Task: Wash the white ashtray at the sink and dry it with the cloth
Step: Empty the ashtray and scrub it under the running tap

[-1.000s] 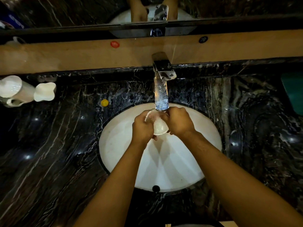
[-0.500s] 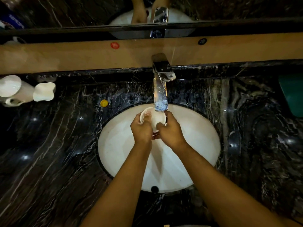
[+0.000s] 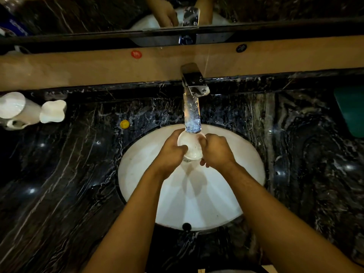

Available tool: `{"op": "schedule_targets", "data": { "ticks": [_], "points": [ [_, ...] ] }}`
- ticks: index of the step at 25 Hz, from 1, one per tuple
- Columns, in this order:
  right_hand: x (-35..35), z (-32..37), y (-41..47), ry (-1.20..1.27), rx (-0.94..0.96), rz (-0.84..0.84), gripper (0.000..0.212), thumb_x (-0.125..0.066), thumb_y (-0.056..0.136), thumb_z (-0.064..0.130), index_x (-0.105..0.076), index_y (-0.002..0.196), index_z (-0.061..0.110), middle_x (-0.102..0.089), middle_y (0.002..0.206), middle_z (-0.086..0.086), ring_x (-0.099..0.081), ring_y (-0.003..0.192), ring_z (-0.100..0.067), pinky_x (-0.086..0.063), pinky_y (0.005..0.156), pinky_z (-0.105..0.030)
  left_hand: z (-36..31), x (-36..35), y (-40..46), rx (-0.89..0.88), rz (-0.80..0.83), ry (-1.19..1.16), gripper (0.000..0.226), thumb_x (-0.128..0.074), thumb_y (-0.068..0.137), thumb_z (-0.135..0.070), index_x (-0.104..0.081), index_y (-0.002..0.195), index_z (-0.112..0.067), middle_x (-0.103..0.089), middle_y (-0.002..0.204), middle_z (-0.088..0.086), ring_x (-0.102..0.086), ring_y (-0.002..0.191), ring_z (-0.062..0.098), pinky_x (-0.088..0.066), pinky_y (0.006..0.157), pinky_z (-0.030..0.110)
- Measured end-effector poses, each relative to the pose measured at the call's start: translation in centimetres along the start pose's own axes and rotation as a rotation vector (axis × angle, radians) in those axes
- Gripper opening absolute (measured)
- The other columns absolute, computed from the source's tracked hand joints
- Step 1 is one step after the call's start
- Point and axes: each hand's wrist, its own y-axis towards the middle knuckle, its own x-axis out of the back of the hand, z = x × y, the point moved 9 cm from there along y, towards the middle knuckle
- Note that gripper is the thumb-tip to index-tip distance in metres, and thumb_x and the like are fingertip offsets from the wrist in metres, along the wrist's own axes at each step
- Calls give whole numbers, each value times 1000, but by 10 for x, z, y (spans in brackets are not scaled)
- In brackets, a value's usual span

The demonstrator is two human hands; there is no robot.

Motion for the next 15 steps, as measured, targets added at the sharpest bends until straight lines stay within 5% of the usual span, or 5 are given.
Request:
{"op": "schedule_targets", "data": {
  "ticks": [4, 7, 11, 15],
  "points": [
    [2, 3, -7, 234, -21, -149, 30, -37, 106, 29, -52, 116, 5, -69, 105, -16, -72, 79, -33, -62, 60, -41, 19, 7, -6, 25, -382, -380, 23, -63, 93, 1, -67, 113, -10, -74, 105, 11, -72, 96, 30, -63, 77, 39],
    [-16, 11, -23, 372, -9, -92, 25, -42, 103, 13, -47, 125, 3, -65, 103, -9, -62, 72, -15, -50, 50, -20, 40, -1, -5, 97, -562, -470, 11, -59, 102, -15, -69, 101, -15, -74, 98, 11, -72, 90, 32, -62, 61, 31],
    [-15, 10, -29, 531, -11, -139, 31, -53, 97, 10, -45, 127, 10, -62, 95, 3, -61, 79, -13, -48, 63, -23, 42, -17, 12, 163, -469, -473, 13, -60, 102, -22, -69, 105, -13, -76, 105, 12, -74, 103, 33, -62, 86, 41],
    [3, 16, -31, 533, 104, -269, 19, -66, 93, 17, -53, 106, 21, -64, 85, 9, -59, 71, -4, -43, 59, -16, 36, -39, 10, 224, -305, -575, 29, -44, 108, -24, -67, 114, -8, -76, 96, 11, -75, 87, 24, -63, 69, 32]
  ]
}}
